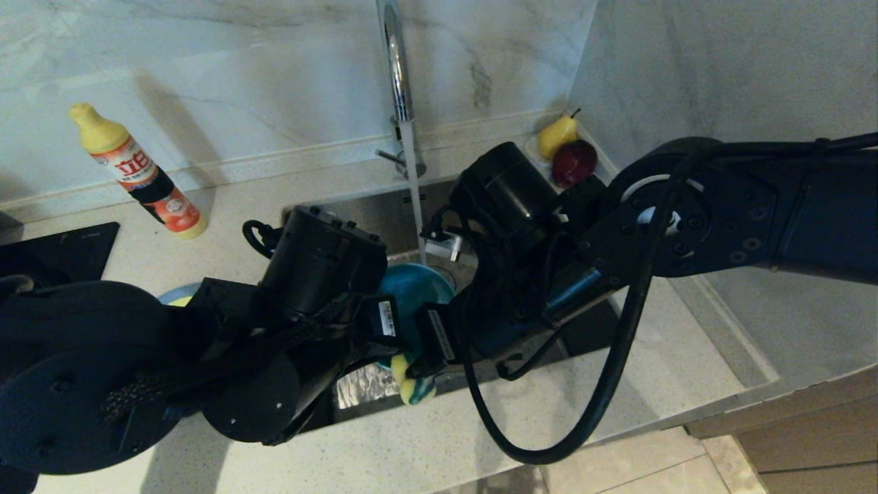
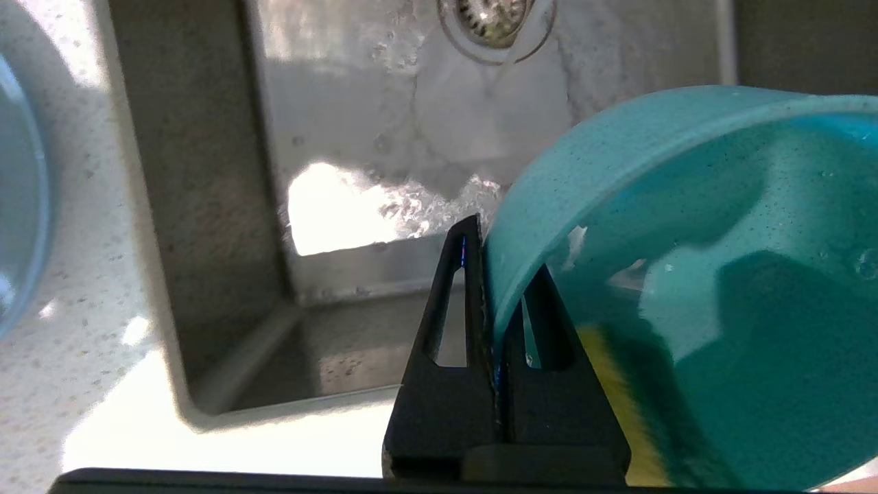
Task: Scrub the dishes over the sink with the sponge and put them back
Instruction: Wipe the bowl
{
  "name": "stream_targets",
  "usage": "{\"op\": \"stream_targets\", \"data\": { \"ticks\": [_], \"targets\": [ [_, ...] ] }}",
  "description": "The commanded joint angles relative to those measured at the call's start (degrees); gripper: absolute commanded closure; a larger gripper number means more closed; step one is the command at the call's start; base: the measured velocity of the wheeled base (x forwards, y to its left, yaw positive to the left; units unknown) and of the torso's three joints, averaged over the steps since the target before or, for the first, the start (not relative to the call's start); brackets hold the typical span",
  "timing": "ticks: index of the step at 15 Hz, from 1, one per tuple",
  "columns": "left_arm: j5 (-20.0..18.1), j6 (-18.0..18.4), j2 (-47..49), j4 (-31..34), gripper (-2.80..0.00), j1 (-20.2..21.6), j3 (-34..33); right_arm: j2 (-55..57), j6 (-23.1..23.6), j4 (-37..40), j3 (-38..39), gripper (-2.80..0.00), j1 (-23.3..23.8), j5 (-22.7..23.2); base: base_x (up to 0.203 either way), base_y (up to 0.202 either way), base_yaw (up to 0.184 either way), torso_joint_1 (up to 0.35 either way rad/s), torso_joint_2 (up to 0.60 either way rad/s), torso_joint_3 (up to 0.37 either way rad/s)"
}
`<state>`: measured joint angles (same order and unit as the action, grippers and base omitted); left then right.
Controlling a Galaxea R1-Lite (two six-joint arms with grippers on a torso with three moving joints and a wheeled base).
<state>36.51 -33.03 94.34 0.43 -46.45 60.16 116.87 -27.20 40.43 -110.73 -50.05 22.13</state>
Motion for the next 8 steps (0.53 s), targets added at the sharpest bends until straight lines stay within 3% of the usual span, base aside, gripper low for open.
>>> {"op": "stream_targets", "data": {
  "ticks": [1, 6, 8],
  "targets": [
    [0.16, -0.17, -0.3, -1.23, 0.0, -1.16, -0.73, 0.7, -0.13, -1.07, -0.02, 0.0, -0.04, 0.11, 0.0, 0.0, 0.0, 0.0, 0.0, 0.0],
    [0.05, 1.17, -2.23, -1.45, 0.0, -1.54, -2.94, 0.7, -0.39, -2.72, -0.1, 0.0, 1.17, 0.11, 0.0, 0.0, 0.0, 0.0, 0.0, 0.0],
    [0.05, 1.29, -2.94, -1.48, 0.0, -1.54, -3.81, 0.22, -2.47, -3.46, -0.1, 0.0, 2.8, 0.05, 0.0, 0.0, 0.0, 0.0, 0.0, 0.0]
  ]
}}
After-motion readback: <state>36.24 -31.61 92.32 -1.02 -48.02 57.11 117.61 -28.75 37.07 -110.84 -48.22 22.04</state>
